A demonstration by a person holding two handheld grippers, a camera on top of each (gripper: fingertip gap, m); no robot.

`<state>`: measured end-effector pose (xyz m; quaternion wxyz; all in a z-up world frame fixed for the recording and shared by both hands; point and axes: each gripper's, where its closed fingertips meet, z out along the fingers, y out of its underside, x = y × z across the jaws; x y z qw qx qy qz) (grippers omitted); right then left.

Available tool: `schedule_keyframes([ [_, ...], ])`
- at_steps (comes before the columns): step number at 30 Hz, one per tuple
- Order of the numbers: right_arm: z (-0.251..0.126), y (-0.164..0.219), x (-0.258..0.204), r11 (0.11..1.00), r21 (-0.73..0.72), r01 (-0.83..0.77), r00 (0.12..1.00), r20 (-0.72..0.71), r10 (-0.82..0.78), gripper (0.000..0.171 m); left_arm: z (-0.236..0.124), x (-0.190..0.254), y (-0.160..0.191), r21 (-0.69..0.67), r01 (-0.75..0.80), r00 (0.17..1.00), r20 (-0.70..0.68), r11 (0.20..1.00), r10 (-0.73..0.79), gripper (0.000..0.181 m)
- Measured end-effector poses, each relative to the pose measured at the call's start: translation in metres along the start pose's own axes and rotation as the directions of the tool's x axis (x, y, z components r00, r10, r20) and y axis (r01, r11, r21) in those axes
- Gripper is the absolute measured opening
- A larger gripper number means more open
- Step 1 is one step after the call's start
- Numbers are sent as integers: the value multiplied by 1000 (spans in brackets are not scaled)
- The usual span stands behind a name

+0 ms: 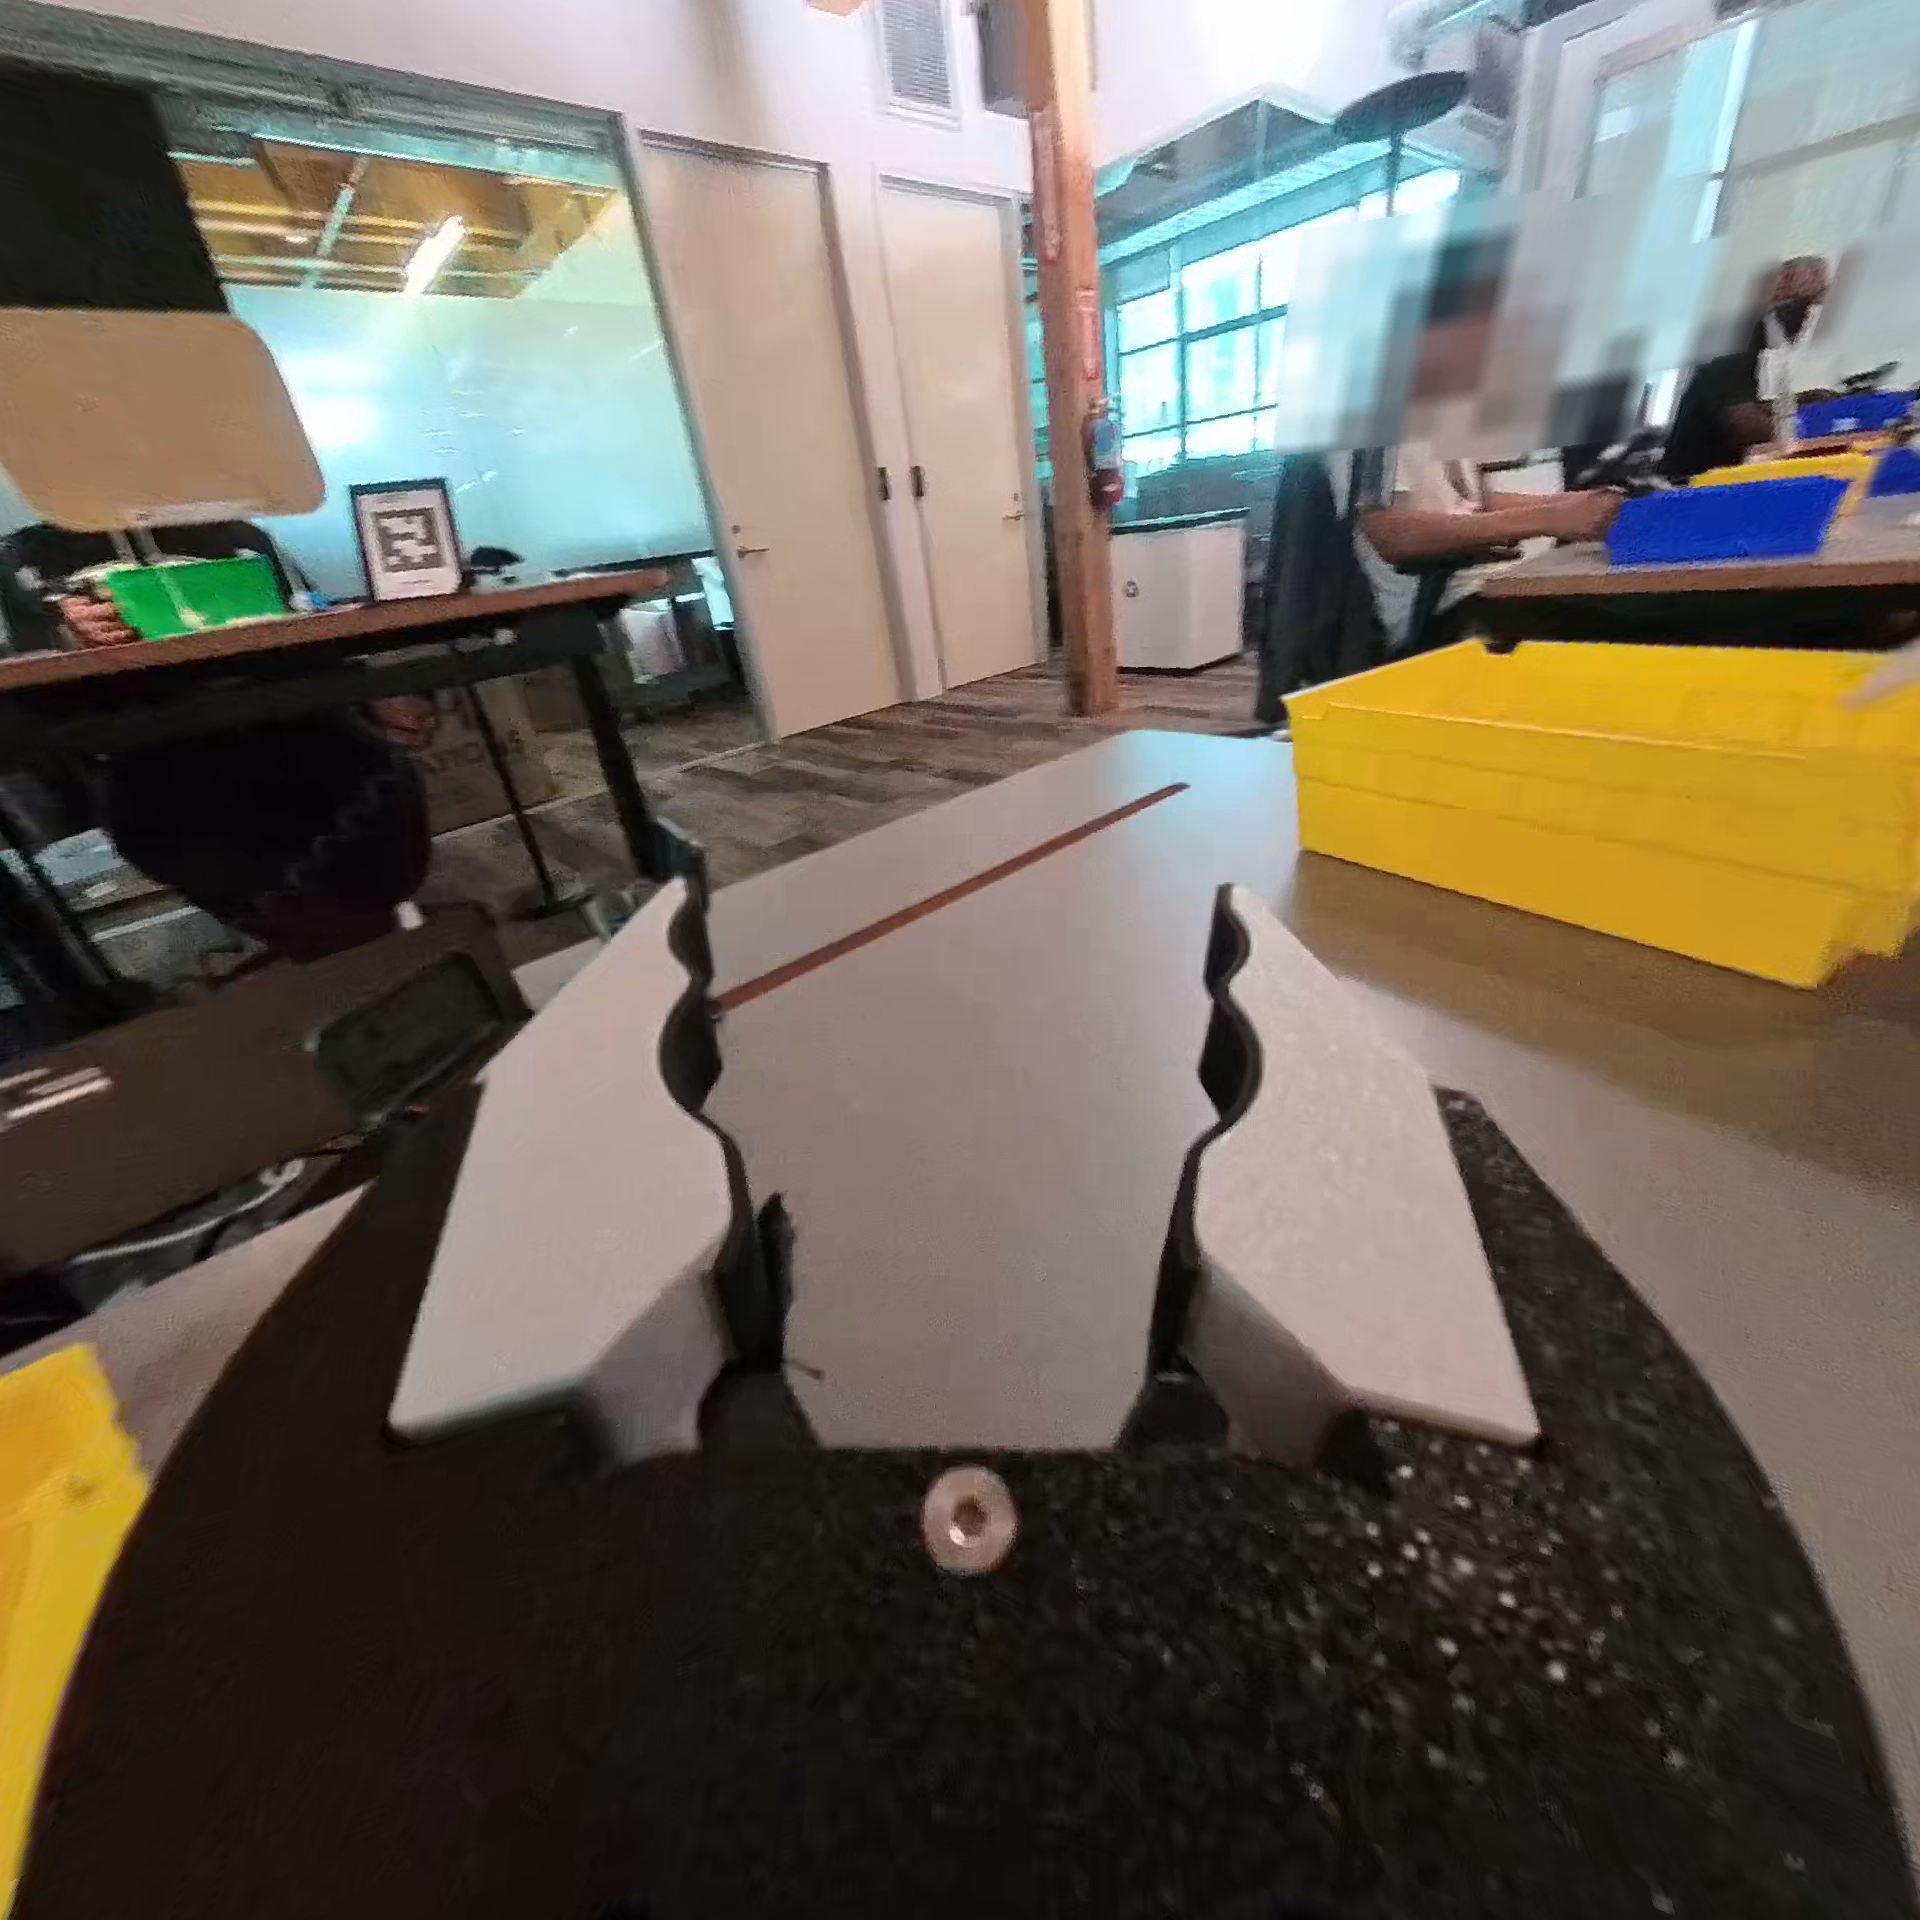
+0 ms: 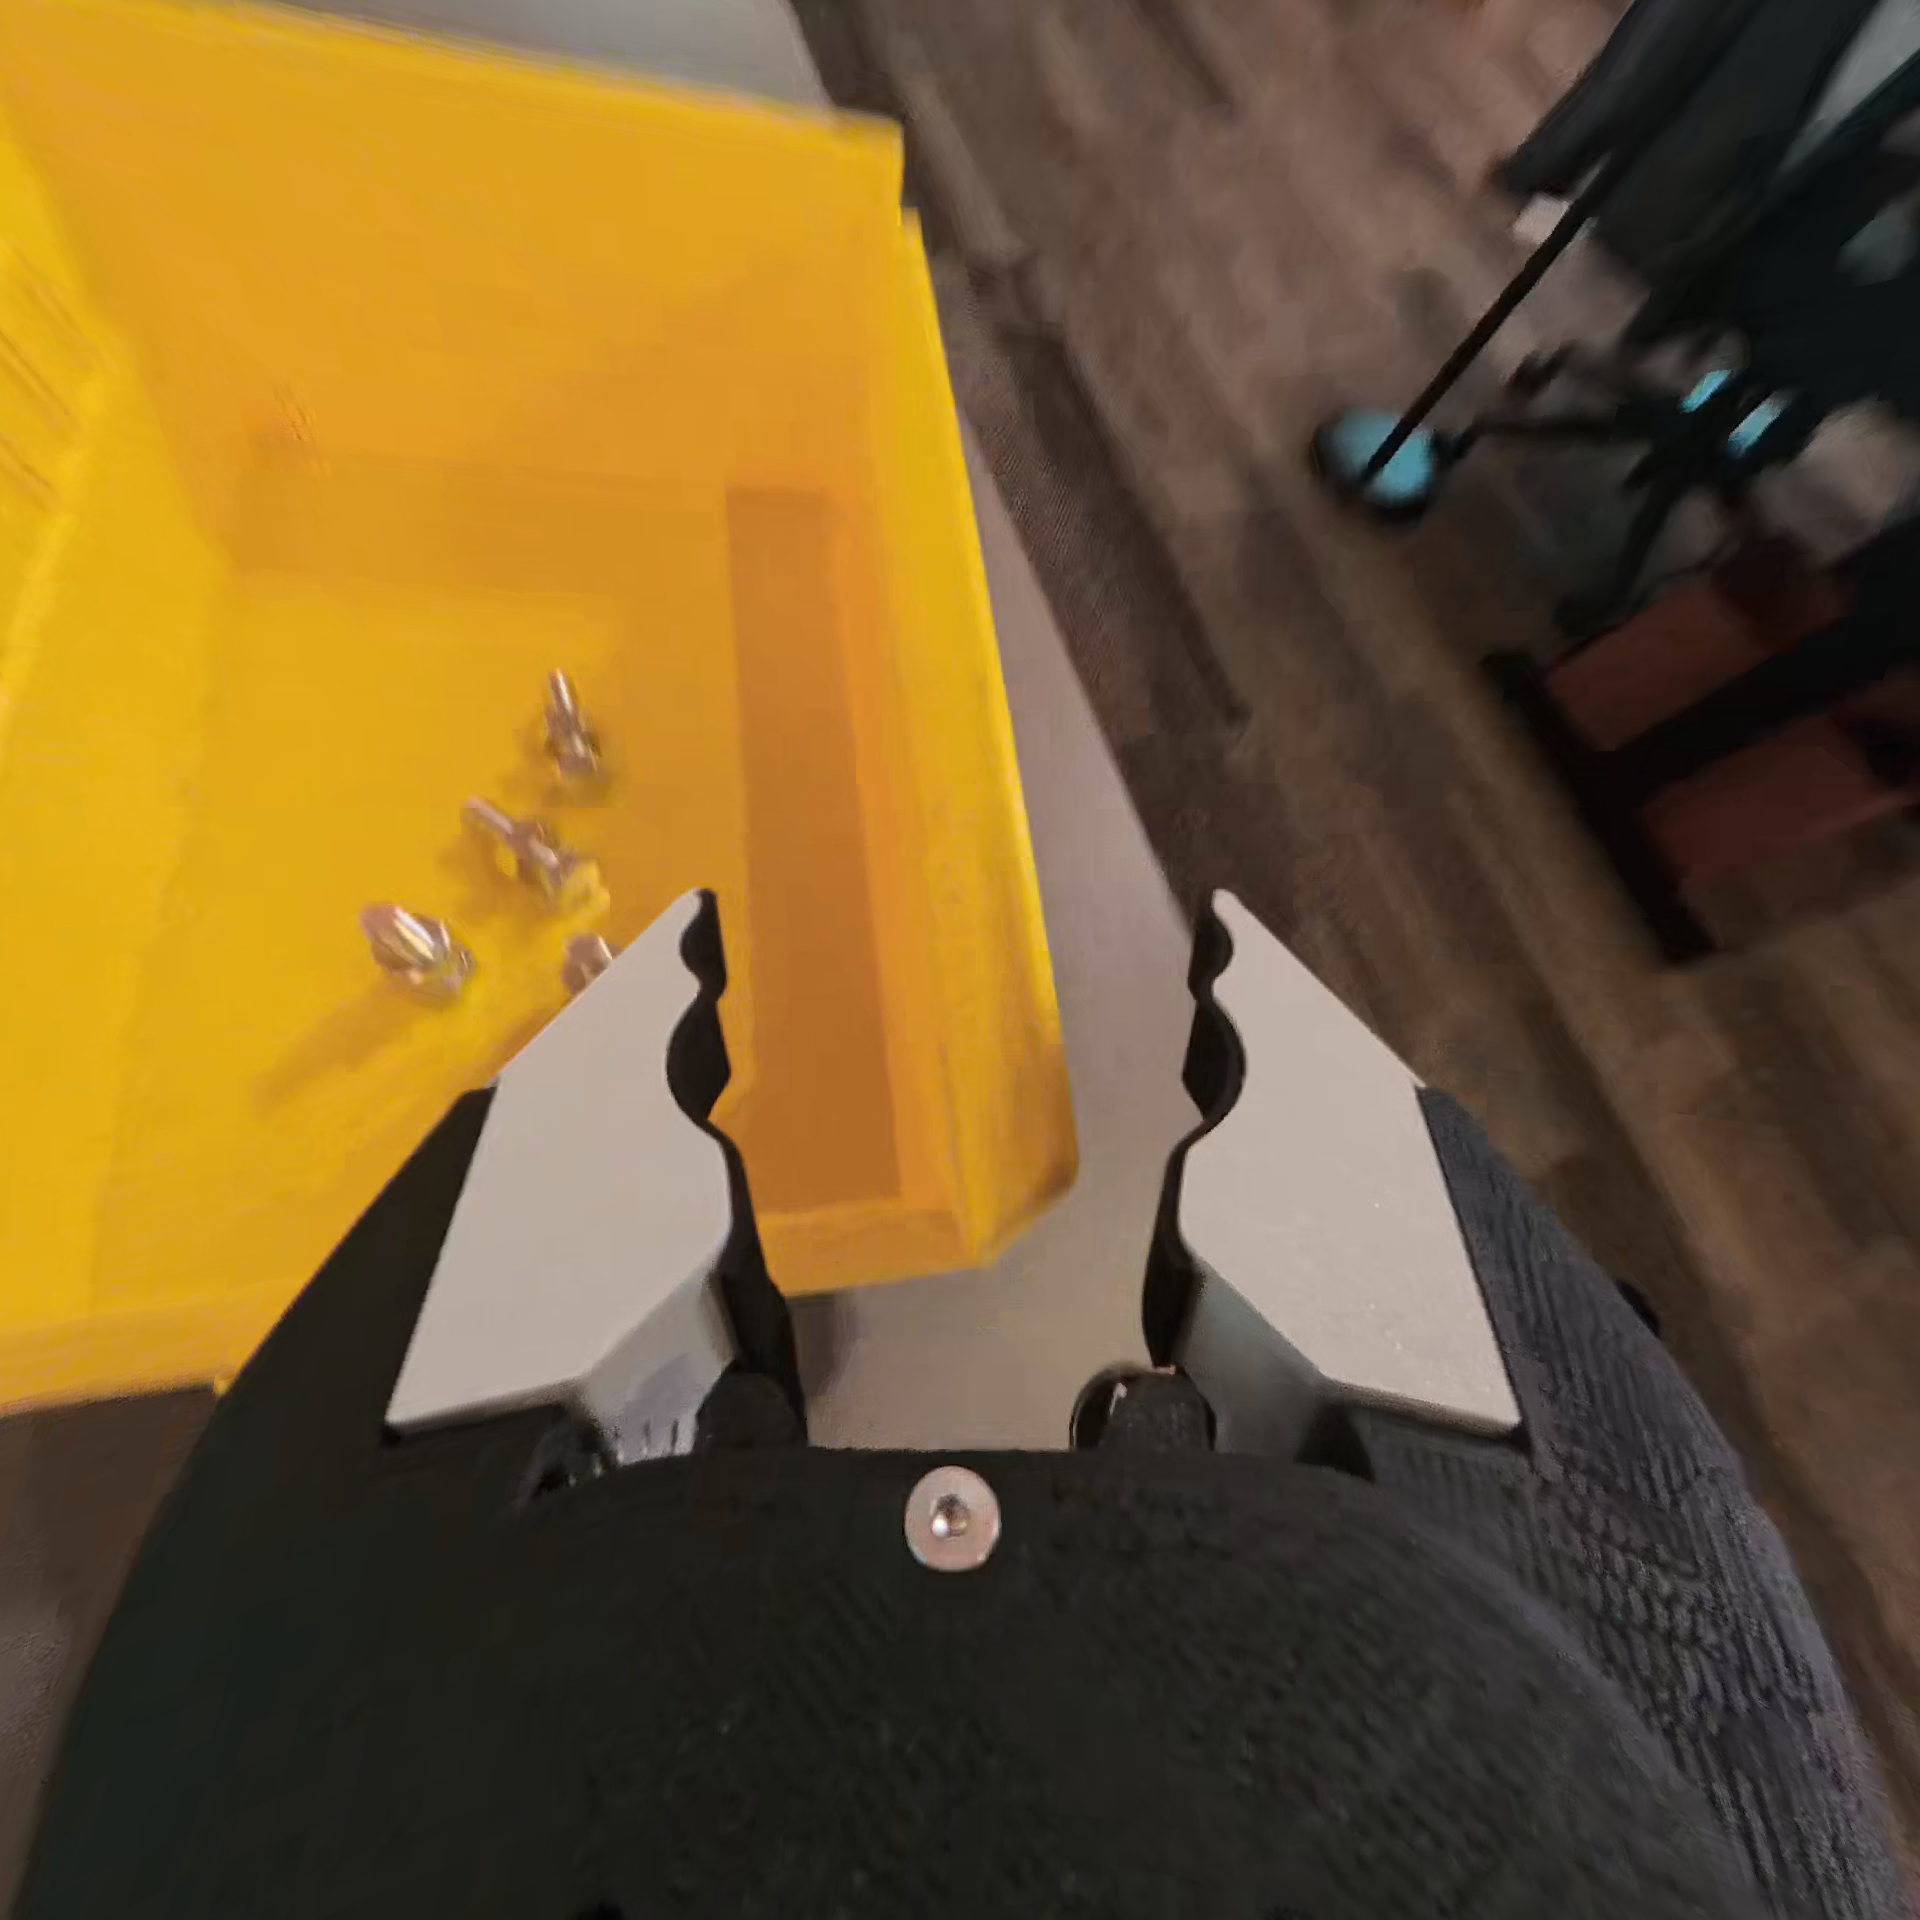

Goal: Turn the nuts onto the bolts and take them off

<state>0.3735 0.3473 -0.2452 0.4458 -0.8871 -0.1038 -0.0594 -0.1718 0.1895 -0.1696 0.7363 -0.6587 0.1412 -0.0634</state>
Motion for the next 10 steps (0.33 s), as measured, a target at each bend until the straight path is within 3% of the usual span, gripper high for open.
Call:
schedule_keyframes([
  [2, 13, 22, 5, 996, -83, -30, 998, 51, 34, 92, -13, -20, -21, -14, -14, 987, 159, 1000, 16, 98],
  [5, 23, 35, 4, 993, -113, -27, 995, 95, 38, 82, -48, -75, -39, -186, -23, 894, 436, 982, 104, 116],
  [8, 27, 33, -2, 996, -88, -19, 991, 127, 30, 59, -94, -101, -25, -288, 201, 845, 535, 936, -17, 126],
  [10, 29, 30, -2, 997, -76, -9, 991, 130, 19, 41, -119, -103, 5, -410, 348, 825, 560, 843, -68, 128],
])
